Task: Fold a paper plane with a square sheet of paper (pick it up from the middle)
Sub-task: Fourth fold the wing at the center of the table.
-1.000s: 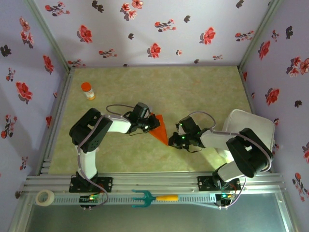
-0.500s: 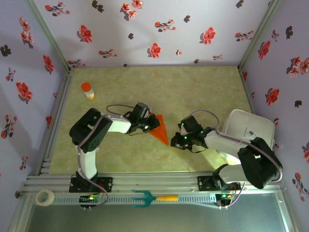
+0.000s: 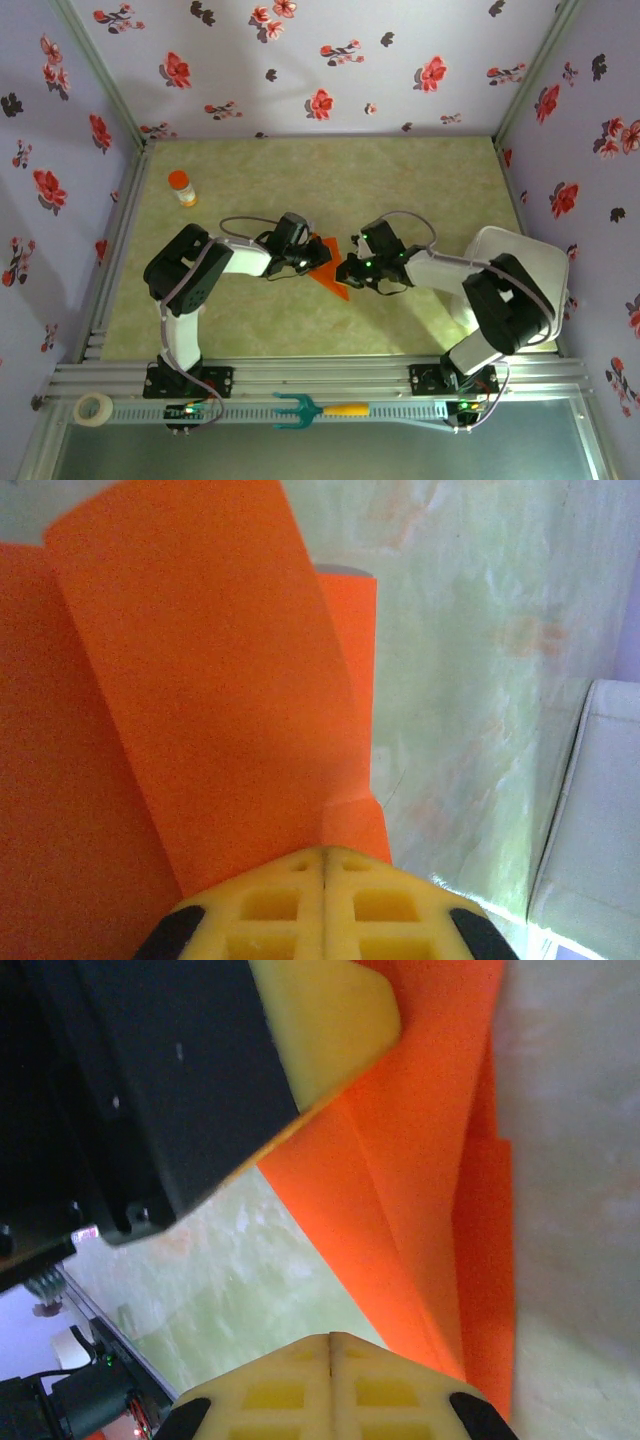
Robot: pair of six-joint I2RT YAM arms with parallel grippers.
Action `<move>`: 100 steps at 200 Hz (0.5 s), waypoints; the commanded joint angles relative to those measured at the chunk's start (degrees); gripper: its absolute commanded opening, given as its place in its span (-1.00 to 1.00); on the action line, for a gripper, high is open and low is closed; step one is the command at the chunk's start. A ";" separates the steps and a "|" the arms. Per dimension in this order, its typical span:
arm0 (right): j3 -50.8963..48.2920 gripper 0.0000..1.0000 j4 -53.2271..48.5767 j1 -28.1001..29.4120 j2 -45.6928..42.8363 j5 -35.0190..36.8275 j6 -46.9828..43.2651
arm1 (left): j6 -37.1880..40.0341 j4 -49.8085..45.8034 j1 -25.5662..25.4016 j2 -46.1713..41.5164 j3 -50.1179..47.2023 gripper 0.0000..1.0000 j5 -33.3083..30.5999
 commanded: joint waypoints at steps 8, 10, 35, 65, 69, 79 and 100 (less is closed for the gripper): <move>1.85 -0.96 2.41 -0.31 2.03 -0.82 0.88 | -0.28 -4.23 0.57 2.99 -1.35 -1.00 -1.43; 1.85 -0.96 2.51 -0.35 2.10 -0.91 0.87 | -0.32 -4.29 0.57 2.94 -1.28 -1.00 -1.43; 1.89 -0.96 3.13 -0.33 2.48 -0.99 0.90 | -0.24 -4.52 0.57 2.87 -1.42 -1.00 -1.45; 2.35 -0.97 3.84 -0.66 2.84 -1.87 1.15 | -0.27 -4.07 0.63 2.97 -1.67 -1.00 -1.47; 2.46 -0.97 3.87 -0.66 3.04 -2.17 1.06 | -0.26 -3.93 0.63 2.94 -1.69 -1.00 -1.51; 2.64 -0.97 4.00 -0.68 3.53 -2.44 1.14 | -0.32 -3.71 0.64 2.93 -1.81 -1.00 -1.43; 2.32 -0.98 4.94 -0.74 4.11 -2.54 1.60 | -0.39 -3.38 0.65 2.94 -2.13 -1.00 -1.43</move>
